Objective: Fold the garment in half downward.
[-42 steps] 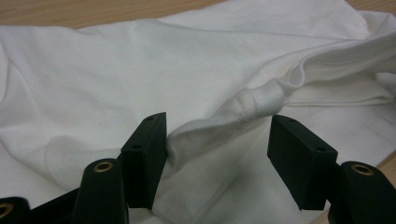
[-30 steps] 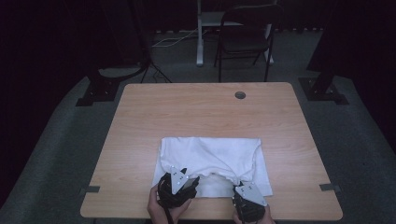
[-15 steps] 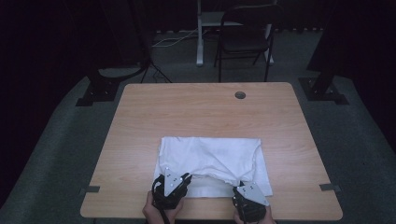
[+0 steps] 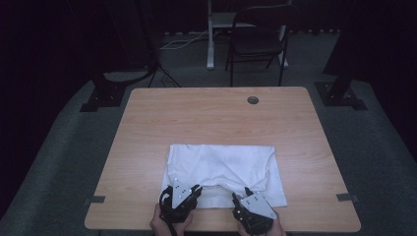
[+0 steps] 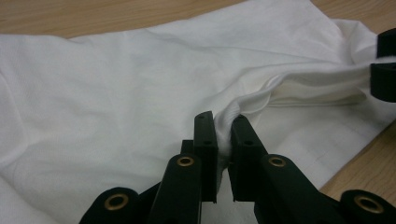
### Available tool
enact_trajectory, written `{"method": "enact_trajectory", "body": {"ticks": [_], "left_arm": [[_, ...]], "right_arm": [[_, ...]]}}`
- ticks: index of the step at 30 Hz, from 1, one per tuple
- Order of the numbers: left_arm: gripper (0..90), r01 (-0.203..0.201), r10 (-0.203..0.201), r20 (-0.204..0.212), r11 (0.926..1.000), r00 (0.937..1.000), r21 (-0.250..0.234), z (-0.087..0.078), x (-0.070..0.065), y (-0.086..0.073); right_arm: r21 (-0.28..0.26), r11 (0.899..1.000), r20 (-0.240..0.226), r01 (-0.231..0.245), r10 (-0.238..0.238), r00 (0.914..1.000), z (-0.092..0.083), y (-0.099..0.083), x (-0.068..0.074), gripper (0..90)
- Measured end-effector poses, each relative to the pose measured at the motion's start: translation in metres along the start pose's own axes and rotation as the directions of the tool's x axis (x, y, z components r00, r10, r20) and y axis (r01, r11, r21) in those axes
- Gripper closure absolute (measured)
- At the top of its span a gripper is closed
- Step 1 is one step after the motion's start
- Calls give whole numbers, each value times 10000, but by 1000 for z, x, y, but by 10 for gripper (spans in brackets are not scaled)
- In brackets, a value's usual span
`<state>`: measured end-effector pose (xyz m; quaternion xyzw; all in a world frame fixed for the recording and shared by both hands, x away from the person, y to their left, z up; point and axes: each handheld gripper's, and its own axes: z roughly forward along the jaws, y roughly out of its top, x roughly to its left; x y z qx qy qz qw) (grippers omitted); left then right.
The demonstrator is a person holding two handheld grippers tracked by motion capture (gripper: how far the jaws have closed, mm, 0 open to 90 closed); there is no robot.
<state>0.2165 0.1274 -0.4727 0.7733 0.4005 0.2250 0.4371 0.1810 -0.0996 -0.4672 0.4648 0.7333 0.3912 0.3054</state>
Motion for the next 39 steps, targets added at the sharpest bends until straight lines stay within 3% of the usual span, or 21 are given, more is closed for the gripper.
{"method": "enact_trajectory", "body": {"ticks": [2, 5, 10, 14, 17, 28, 30, 33, 35, 39], "left_arm": [[841, 29, -29, -8, 10000, 10000, -3, 0, 0, 0], [842, 89, -89, 1, 10000, 10000, 14, -1, 1, -1], [842, 37, -37, -14, 10000, 10000, -81, -4, 0, -1], [841, 84, -84, 23, 10000, 10000, -16, -8, 1, -4], [841, 308, -311, 86, 9991, 9995, 291, -7, 2, -12], [798, 151, -157, 119, 9987, 9998, 495, -12, -2, -25], [750, 60, -67, 155, 9987, 9999, 502, -14, -4, -25], [579, 71, -81, 194, 9985, 9998, 549, -18, -8, -23], [489, 128, -135, 220, 9994, 9997, 320, -23, -9, -19], [415, 116, -119, -211, 9998, 9997, -153, -27, -7, -4]], "right_arm": [[120, 9999, -345, 62, -58, 9994, 5, 4, 2, 648], [262, 9997, -447, -3, 15, 9990, 8, 6, 3, 778], [620, 9981, -586, 15, 21, 9983, 7, 0, 4, 860], [791, 9968, -644, -110, 161, 9978, 5, -4, 3, 863], [923, 9956, -743, -147, 216, 9970, 5, -8, 4, 863], [1222, 9923, -965, -196, 315, 9948, 1, -15, 5, 819], [1194, 9927, -973, -140, 257, 9949, 0, -16, 6, 810], [1225, 9924, -993, -60, 182, 9949, 0, -16, 7, 786], [1269, 9919, -1017, 34, 96, 9948, -1, -15, 9, 769], [1256, 9919, -972, 176, -53, 9952, -1, -15, 11, 752]]}}
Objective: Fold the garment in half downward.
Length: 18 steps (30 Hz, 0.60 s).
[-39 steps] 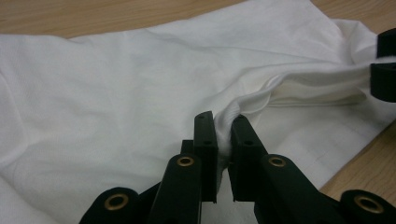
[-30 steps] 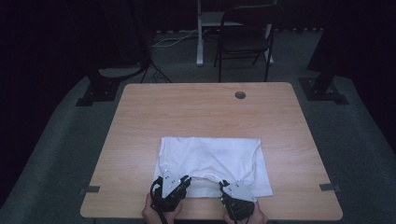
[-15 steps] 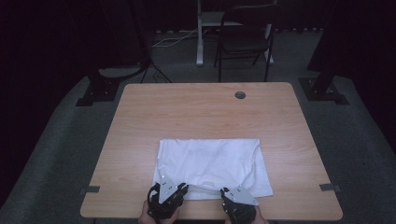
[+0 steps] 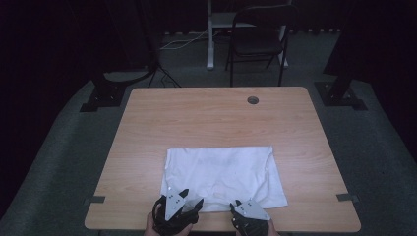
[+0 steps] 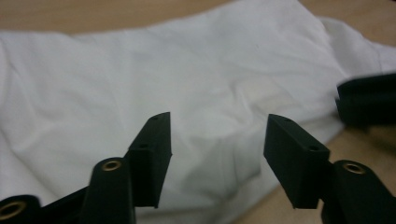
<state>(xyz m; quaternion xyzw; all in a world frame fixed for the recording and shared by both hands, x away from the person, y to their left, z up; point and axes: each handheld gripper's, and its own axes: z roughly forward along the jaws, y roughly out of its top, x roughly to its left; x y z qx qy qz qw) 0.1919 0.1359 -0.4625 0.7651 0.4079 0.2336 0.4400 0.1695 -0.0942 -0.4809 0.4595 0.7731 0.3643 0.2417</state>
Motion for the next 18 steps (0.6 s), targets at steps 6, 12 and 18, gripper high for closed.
{"method": "enact_trajectory", "body": {"ticks": [6, 12, 18], "left_arm": [[380, -249, 224, 231, 9935, 9995, 1111, 35, -2, 10], [360, -355, 317, 266, 9872, 9991, 1557, 44, -5, 4], [344, -247, 204, 298, 9883, 9993, 1506, 44, -5, 3]], "right_arm": [[-23, 10000, -71, 56, -56, 10000, 0, 0, 1, 712], [-139, 9999, -309, 9, -13, 9995, 0, -2, -1, 619], [-541, 9980, -235, -330, 317, 9992, -4, 8, -3, 454]]}}
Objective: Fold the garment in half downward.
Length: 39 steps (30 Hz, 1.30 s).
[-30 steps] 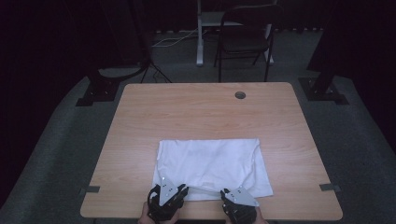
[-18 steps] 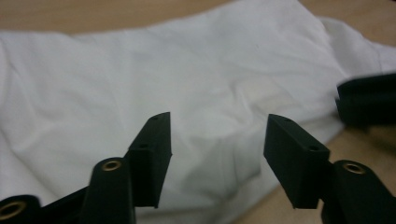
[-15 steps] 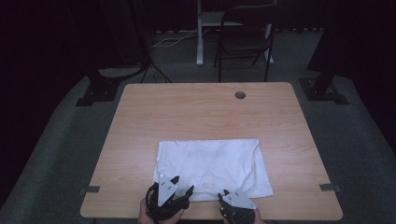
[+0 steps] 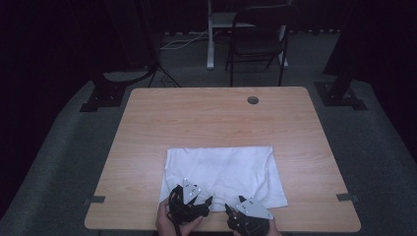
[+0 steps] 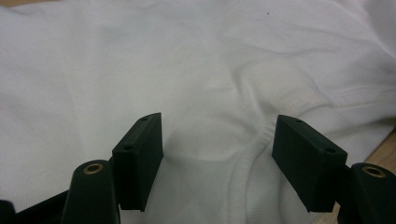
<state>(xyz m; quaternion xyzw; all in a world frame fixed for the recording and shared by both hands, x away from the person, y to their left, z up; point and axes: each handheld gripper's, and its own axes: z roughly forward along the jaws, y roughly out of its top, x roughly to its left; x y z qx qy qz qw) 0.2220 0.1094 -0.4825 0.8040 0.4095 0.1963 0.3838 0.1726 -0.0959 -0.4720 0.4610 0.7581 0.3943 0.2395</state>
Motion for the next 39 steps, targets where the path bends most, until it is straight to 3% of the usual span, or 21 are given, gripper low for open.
{"method": "enact_trajectory", "body": {"ticks": [3, 6, 9, 13, 16, 18, 23, 34, 39], "left_arm": [[344, 130, -130, 8, 9999, 9999, -70, 0, 0, 0], [345, 159, -160, -27, 9998, 9999, -118, 1, 0, 0], [348, 276, -276, -17, 9995, 9996, -179, 1, 2, -1], [364, 459, -462, -100, 9987, 9989, -210, 0, 4, -2], [366, 533, -536, -110, 9982, 9985, -261, 0, 4, -2], [367, 534, -538, -123, 9982, 9985, -265, 0, 4, -2], [372, 698, -699, 3, 9968, 9976, -391, -1, 7, -4], [375, 1039, -1032, 202, 9939, 9945, -365, -7, 16, -7], [323, 1060, -1054, 275, 9941, 9941, -249, -13, 23, -4]], "right_arm": [[-312, 9993, 368, -211, 222, 9991, 2, 13, -7, 406], [-224, 9994, 548, -281, 293, 9981, 13, 25, -11, 366], [382, 9993, 784, 45, -74, 9969, 29, 30, -9, 352], [1144, 9930, 837, 288, -385, 9957, 39, 20, -6, 351], [989, 9951, 793, -13, -66, 9968, 33, 13, -11, 355], [1039, 9946, 1007, -79, -27, 9949, 30, 10, -16, 347], [760, 9934, 748, -862, 805, 9939, 21, -2, -36, 334], [794, 9892, 454, -1230, 1196, 9918, 8, -8, -51, 328], [867, 9877, 353, -1304, 1278, 9912, 6, -7, -55, 321]]}}
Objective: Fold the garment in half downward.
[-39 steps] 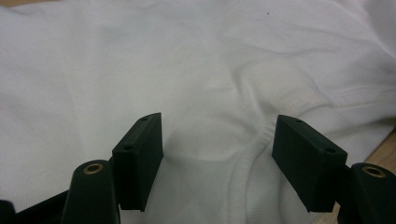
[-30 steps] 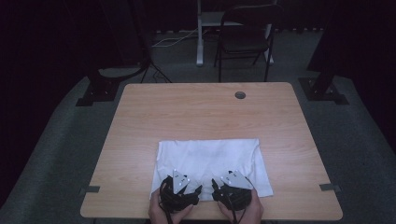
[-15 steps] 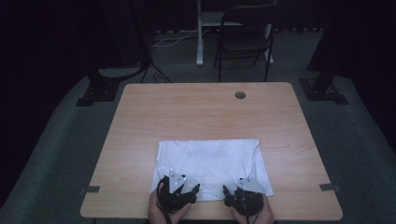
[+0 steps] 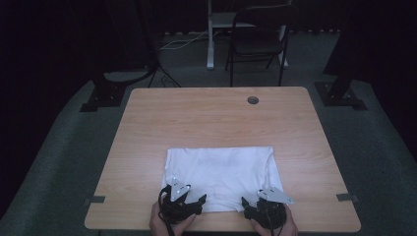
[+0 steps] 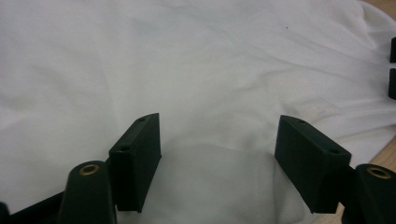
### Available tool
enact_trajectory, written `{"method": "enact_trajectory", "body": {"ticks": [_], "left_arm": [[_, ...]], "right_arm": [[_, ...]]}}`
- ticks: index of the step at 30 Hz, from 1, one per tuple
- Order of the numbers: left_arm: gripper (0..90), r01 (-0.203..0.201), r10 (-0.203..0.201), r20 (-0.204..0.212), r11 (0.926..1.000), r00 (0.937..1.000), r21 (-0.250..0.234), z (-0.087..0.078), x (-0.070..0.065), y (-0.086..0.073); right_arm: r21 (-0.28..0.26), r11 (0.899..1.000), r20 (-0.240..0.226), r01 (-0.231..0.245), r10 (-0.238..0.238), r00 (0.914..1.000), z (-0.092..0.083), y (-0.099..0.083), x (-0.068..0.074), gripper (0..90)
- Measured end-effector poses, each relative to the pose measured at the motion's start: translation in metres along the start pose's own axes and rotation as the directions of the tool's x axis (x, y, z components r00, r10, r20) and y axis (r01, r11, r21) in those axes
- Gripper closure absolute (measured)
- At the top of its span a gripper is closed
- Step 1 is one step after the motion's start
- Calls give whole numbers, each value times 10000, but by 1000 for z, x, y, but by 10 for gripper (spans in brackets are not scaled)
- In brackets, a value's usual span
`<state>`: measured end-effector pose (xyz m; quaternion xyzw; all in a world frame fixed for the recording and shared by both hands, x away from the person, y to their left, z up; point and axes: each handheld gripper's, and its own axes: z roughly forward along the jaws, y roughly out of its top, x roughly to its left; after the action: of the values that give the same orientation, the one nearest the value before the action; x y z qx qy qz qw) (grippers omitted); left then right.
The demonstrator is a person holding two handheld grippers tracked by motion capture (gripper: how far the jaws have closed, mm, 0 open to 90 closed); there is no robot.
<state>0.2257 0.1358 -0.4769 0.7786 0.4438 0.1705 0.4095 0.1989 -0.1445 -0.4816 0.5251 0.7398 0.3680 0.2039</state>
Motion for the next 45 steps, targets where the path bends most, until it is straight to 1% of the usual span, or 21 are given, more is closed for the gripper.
{"method": "enact_trajectory", "body": {"ticks": [1, 3, 6, 8, 10, 12, 14, 16, 18, 20, 22, 24, 26, 29, 33, 34, 36, 38, 40, 43, 45], "left_arm": [[323, 9, -10, -72, 10000, 10000, -70, -2, 4, 3], [323, 247, -251, -155, 9994, 9996, -261, -4, 14, 13], [323, 482, -488, -136, 9982, 9987, -369, 2, 30, 34], [322, 652, -665, -339, 9972, 9972, -379, 11, 43, 47], [322, 923, -943, -538, 9950, 9941, -383, 22, 56, 57], [322, 1254, -1271, -699, 9917, 9894, -285, 33, 68, 62], [322, 1337, -1346, -885, 9909, 9869, -162, 41, 77, 64], [323, 1505, -1494, -917, 9886, 9845, 53, 47, 84, 63], [324, 1478, -1452, -1098, 9889, 9833, 160, 50, 87, 61], [328, 1490, -1466, -1183, 9888, 9821, 120, 50, 89, 58], [358, 1447, -1426, -1289, 9895, 9813, 70, 48, 92, 55], [370, 1526, -1519, -1156, 9883, 9816, -30, 47, 95, 53], [377, 1456, -1452, -1115, 9893, 9831, -43, 47, 97, 52], [385, 1428, -1423, -1123, 9897, 9834, -41, 47, 98, 52], [336, 1328, -1304, -1120, 9910, 9851, 147, 45, 93, 55], [320, 1268, -1252, -1191, 9919, 9850, 55, 41, 91, 56], [320, 1134, -1153, -1066, 9933, 9876, -233, 29, 84, 57], [318, 1052, -1098, -877, 9929, 9901, -557, 15, 71, 54], [317, 709, -755, -727, 9954, 9945, -645, 6, 53, 46], [314, 317, -333, -425, 9989, 9985, -356, 4, 31, 29], [313, 164, -162, -253, 9999, 9995, 52, 6, 22, 16]], "right_arm": [[-8, 10000, -1, 35, -35, 10000, 0, 2, 0, 321], [-135, 9998, 50, 163, -162, 9999, 1, 10, 1, 321], [-458, 9988, 16, 180, -179, 9998, 7, 34, 2, 311], [-398, 9990, 65, 203, -200, 9998, 20, 51, 1, 305], [-50, 10000, 71, 86, -86, 9999, 39, 66, -2, 301], [230, 9997, 92, -23, 21, 10000, 55, 77, -7, 300], [383, 9993, 138, 33, -38, 9999, 66, 85, -9, 299], [655, 9978, 407, 27, -54, 9992, 77, 88, -14, 298], [942, 9955, 574, -101, 47, 9983, 85, 87, -21, 299], [783, 9968, 762, -134, 74, 9971, 84, 85, -25, 308], [783, 9969, 1162, -26, -66, 9932, 82, 82, -28, 308], [461, 9987, 1179, -193, 137, 9929, 80, 77, -33, 323], [337, 9992, 1257, -209, 165, 9919, 78, 74, -37, 334], [118, 9995, 1171, -292, 276, 9927, 76, 71, -40, 339], [175, 9998, 1163, -72, 51, 9932, 76, 71, -36, 294], [173, 9998, 1099, -111, 92, 9939, 73, 71, -35, 289], [-74, 9999, 783, -113, 118, 9969, 64, 70, -31, 288], [-392, 9992, 561, 76, -54, 9984, 52, 66, -22, 286], [-579, 9979, 330, 295, -276, 9991, 40, 60, -10, 286], [-493, 9960, 282, 748, -734, 9969, 31, 45, 7, 284], [-116, 9964, 117, 844, -843, 9964, 31, 34, 14, 275]]}}
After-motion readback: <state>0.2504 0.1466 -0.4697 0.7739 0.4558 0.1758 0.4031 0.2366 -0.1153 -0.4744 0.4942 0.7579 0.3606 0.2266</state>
